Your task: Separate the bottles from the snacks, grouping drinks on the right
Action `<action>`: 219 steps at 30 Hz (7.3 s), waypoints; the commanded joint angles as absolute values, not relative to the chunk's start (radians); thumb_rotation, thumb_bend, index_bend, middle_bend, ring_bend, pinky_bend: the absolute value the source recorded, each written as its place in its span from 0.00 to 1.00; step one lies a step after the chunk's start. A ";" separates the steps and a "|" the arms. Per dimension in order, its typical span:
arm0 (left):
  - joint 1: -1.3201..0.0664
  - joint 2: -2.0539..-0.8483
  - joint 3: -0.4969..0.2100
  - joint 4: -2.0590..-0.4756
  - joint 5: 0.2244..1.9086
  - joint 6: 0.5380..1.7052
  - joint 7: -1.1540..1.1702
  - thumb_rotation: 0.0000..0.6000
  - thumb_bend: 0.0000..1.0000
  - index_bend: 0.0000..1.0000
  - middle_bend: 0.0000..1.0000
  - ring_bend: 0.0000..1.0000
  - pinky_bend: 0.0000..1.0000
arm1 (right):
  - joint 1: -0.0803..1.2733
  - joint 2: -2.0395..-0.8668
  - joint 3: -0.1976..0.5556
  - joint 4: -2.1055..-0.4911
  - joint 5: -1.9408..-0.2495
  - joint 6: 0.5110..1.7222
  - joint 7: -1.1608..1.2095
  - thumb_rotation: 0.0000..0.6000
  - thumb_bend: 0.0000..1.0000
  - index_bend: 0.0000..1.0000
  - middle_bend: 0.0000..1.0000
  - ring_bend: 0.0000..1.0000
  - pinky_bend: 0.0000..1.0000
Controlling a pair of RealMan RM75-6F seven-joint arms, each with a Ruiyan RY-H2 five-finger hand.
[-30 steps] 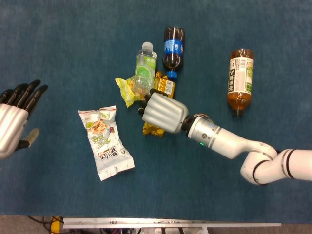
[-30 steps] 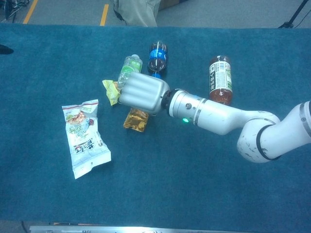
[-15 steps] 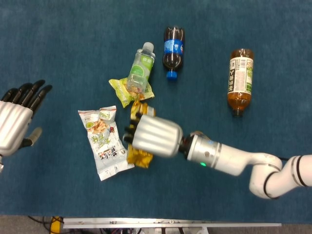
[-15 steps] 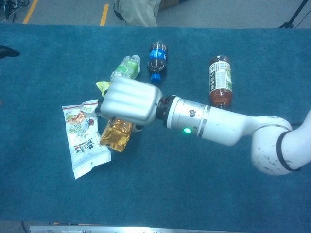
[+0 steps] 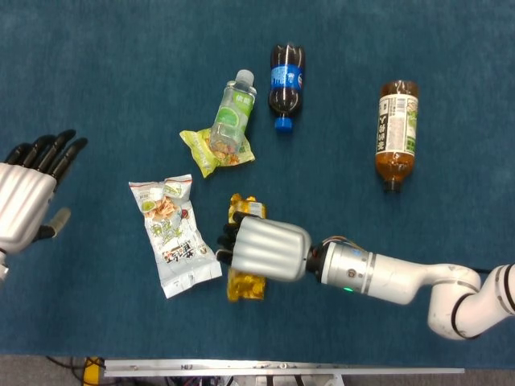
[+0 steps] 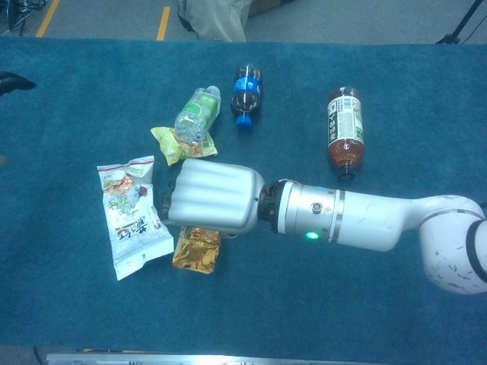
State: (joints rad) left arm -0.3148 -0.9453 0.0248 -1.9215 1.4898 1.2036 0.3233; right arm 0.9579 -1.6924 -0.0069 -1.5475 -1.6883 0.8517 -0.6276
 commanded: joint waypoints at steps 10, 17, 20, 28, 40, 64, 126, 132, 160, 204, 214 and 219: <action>-0.332 -0.948 0.004 -1.915 1.485 1.195 0.314 1.00 0.30 0.00 0.06 0.10 0.20 | 0.905 -1.589 0.036 -1.668 -1.520 0.824 -0.820 1.00 0.00 0.12 0.27 0.25 0.42; -0.374 -0.952 -0.023 -1.901 1.479 1.153 0.277 1.00 0.30 0.00 0.06 0.10 0.20 | 0.842 -1.444 0.058 -1.721 -1.499 0.929 -0.768 1.00 0.00 0.12 0.27 0.25 0.42; -0.387 -0.963 -0.023 -1.895 1.479 1.134 0.282 1.00 0.30 0.00 0.06 0.10 0.20 | 0.825 -1.408 0.073 -1.709 -1.484 0.957 -0.723 1.00 0.00 0.12 0.27 0.25 0.42; -0.377 -0.967 -0.006 -1.901 1.487 1.143 0.308 1.00 0.30 0.00 0.06 0.10 0.20 | 0.844 -1.418 0.111 -1.639 -1.448 0.938 -0.673 1.00 0.00 0.12 0.27 0.25 0.42; -0.348 -0.952 0.007 -1.899 1.493 1.180 0.284 1.00 0.30 0.00 0.06 0.10 0.20 | 0.905 -1.509 0.161 -1.522 -1.349 0.878 -0.686 1.00 0.00 0.12 0.27 0.25 0.42; -0.651 -1.123 -0.106 -1.662 1.509 0.866 0.110 1.00 0.30 0.00 0.06 0.10 0.20 | 0.648 -1.055 0.064 -1.784 -1.563 1.209 -0.471 1.00 0.00 0.12 0.28 0.25 0.42; -0.913 -1.246 -0.003 -1.592 1.387 0.602 0.205 1.00 0.30 0.11 0.09 0.10 0.19 | 0.486 -1.048 0.067 -1.706 -1.603 1.236 -0.362 1.00 0.00 0.12 0.28 0.25 0.42; -0.911 -1.200 0.015 -1.682 1.399 0.608 0.221 1.00 0.30 0.11 0.09 0.10 0.19 | 0.478 -1.044 0.071 -1.703 -1.606 1.244 -0.355 1.00 0.00 0.12 0.28 0.25 0.42; -0.959 -1.256 -0.045 -1.574 1.149 0.530 0.166 1.00 0.30 0.11 0.15 0.10 0.19 | 0.468 -1.055 0.079 -1.700 -1.608 1.235 -0.356 1.00 0.00 0.12 0.28 0.25 0.42; -0.949 -1.267 0.013 -1.580 1.113 0.644 0.265 1.00 0.30 0.11 0.14 0.11 0.19 | 0.445 -1.048 0.079 -1.695 -1.630 1.254 -0.332 1.00 0.00 0.12 0.28 0.25 0.42; -0.980 -1.311 0.039 -1.530 1.096 0.578 0.309 1.00 0.30 0.11 0.15 0.11 0.18 | 0.438 -1.045 0.082 -1.690 -1.623 1.259 -0.325 1.00 0.00 0.12 0.28 0.25 0.42; -0.995 -1.311 0.056 -1.535 1.057 0.560 0.344 1.00 0.39 0.12 0.19 0.11 0.16 | 0.437 -1.048 0.082 -1.687 -1.623 1.260 -0.321 1.00 0.00 0.12 0.28 0.25 0.42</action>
State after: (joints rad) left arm -0.9903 -1.3115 0.0506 -1.5332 1.0657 0.5639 0.3362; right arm 0.4368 -1.0479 0.0820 -1.6866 -1.6228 1.2597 -0.3215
